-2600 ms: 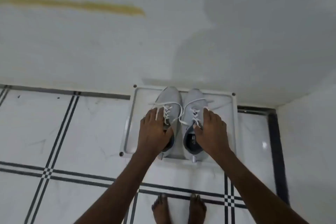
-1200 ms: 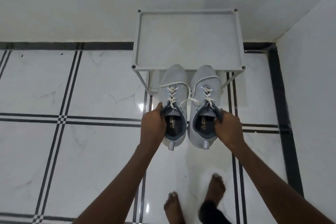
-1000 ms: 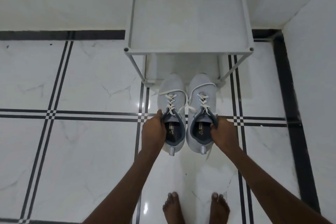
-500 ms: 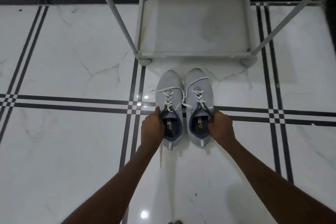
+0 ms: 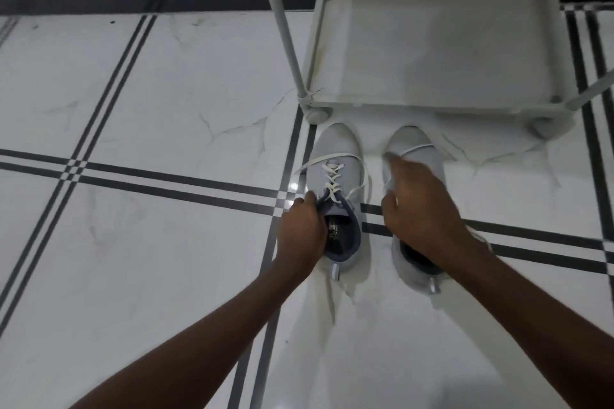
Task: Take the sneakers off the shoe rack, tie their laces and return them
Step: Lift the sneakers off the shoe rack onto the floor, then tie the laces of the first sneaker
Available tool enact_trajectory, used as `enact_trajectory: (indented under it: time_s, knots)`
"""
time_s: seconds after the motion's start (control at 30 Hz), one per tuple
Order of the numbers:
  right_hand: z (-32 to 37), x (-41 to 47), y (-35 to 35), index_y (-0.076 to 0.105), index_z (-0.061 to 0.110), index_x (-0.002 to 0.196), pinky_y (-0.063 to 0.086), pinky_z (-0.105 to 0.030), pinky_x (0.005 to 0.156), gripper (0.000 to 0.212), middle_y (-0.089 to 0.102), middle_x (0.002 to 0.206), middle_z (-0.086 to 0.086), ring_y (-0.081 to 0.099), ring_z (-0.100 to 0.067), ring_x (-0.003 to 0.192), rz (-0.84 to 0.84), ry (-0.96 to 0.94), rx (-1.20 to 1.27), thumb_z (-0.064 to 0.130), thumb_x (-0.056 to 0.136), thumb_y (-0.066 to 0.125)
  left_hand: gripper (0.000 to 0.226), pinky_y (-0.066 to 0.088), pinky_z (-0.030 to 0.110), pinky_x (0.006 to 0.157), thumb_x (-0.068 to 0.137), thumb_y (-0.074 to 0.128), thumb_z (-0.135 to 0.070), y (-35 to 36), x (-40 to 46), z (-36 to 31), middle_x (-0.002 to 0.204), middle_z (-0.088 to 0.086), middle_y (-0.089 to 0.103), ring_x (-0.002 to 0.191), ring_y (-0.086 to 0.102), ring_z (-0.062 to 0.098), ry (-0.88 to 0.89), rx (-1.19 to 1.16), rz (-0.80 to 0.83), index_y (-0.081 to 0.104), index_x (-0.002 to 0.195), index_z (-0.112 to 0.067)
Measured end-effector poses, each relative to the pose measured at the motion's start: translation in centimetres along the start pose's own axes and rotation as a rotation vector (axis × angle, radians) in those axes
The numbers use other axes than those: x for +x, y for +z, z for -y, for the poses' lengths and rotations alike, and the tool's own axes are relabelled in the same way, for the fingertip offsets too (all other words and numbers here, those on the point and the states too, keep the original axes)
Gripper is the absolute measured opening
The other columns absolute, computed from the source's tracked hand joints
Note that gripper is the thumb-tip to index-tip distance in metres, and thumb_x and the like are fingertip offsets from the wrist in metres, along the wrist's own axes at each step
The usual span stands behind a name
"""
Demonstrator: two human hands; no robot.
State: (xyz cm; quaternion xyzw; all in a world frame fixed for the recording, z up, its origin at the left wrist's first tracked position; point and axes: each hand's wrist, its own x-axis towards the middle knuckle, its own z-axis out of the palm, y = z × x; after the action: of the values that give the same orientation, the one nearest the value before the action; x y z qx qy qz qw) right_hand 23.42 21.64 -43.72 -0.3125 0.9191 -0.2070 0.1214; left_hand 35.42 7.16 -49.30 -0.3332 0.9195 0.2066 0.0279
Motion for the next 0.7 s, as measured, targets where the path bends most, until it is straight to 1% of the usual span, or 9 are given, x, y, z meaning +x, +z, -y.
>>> enact_trajectory:
  time_s: [0.1,0.2,0.3,0.37,0.47,0.53,0.6,0.63,0.7]
  knots:
    - [2.5,0.9,2.1,0.060,0.003,0.120,0.050,-0.045,0.085,0.042,0.067,0.111,-0.018,0.057,-0.037,0.107,0.104,-0.194,0.029,-0.001,0.079,0.058,0.021,0.037,0.035,0.063,0.094,0.039,-0.013,-0.8,0.1,2.0,0.098,0.015,0.065,0.085,0.064,0.036,-0.020,0.052,-0.009,0.055,0.106,-0.009]
    - [4.0,2.4,5.0,0.061,0.007,0.119,0.050,-0.041,0.080,0.048,0.069,0.105,-0.016,0.059,-0.039,0.100,0.187,-0.316,0.001,0.002,0.072,0.068,0.022,0.045,0.038,0.064,0.093,0.040,-0.021,-1.9,-0.1,4.4,0.095,0.014,0.069,0.084,0.065,0.037,-0.044,0.126,-0.003,0.054,0.106,-0.012]
    - [4.9,3.3,6.7,0.062,0.007,0.103,0.044,-0.038,0.073,0.023,0.068,0.094,-0.016,0.057,-0.037,0.091,0.169,-0.371,-0.094,0.013,0.081,0.060,0.030,0.043,0.034,0.064,0.092,0.048,-0.037,-3.7,0.3,5.7,0.091,0.012,0.070,0.084,0.065,0.035,-0.073,0.217,0.102,0.058,0.101,-0.011]
    - [5.3,3.3,7.2,0.061,0.006,0.085,0.037,-0.035,0.066,0.013,0.067,0.084,-0.018,0.057,-0.038,0.083,0.151,-0.396,-0.114,0.019,0.084,0.056,0.042,0.040,0.029,0.062,0.088,0.057,-0.050,-5.5,1.0,6.8,0.079,0.009,0.067,0.077,0.063,0.027,-0.070,0.193,0.214,0.064,0.086,-0.009]
    - [5.6,3.7,6.7,0.057,0.005,0.064,0.035,-0.032,0.059,0.021,0.062,0.067,-0.017,0.055,-0.029,0.065,0.203,-0.266,0.044,0.020,0.079,0.057,0.051,0.039,0.027,0.062,0.085,0.065,-0.055,-8.6,2.2,8.2,0.068,0.010,0.065,0.069,0.058,0.016,-0.040,-0.054,0.415,0.066,0.067,-0.007]
    - [5.8,4.7,5.6,0.048,-0.001,0.055,0.034,-0.031,0.055,0.031,0.051,0.058,-0.021,0.044,-0.019,0.052,0.260,-0.151,0.202,0.019,0.077,0.057,0.047,0.046,0.024,0.081,0.087,0.064,-0.052,-10.5,2.3,8.2,0.083,0.007,0.073,0.085,0.065,0.013,-0.060,-0.282,0.511,0.070,0.065,-0.010]
    - [6.2,5.5,4.5,0.054,-0.005,0.057,0.037,-0.029,0.052,0.031,0.050,0.058,-0.024,0.043,-0.011,0.044,0.336,-0.081,0.320,0.017,0.080,0.057,0.042,0.049,0.035,0.101,0.088,0.065,-0.045,-11.7,2.3,8.0,0.093,0.005,0.075,0.100,0.067,0.017,-0.081,-0.539,0.547,0.072,0.069,-0.008]
    - [6.2,5.7,4.1,0.057,-0.005,0.060,0.039,-0.027,0.053,0.030,0.054,0.058,-0.023,0.047,-0.009,0.042,0.366,-0.072,0.330,0.017,0.081,0.057,0.039,0.049,0.043,0.104,0.089,0.064,-0.040,-12.0,2.3,7.8,0.091,0.005,0.075,0.100,0.068,0.020,-0.084,-0.650,0.567,0.071,0.072,-0.005]
    - [6.0,6.2,3.7,0.056,-0.008,0.060,0.041,-0.028,0.055,0.033,0.055,0.054,-0.021,0.052,-0.015,0.045,0.372,-0.104,0.277,0.017,0.082,0.059,0.030,0.051,0.047,0.102,0.092,0.062,-0.031,-12.2,2.3,7.2,0.084,0.010,0.070,0.090,0.067,0.027,-0.090,-0.764,0.591,0.069,0.078,-0.005]
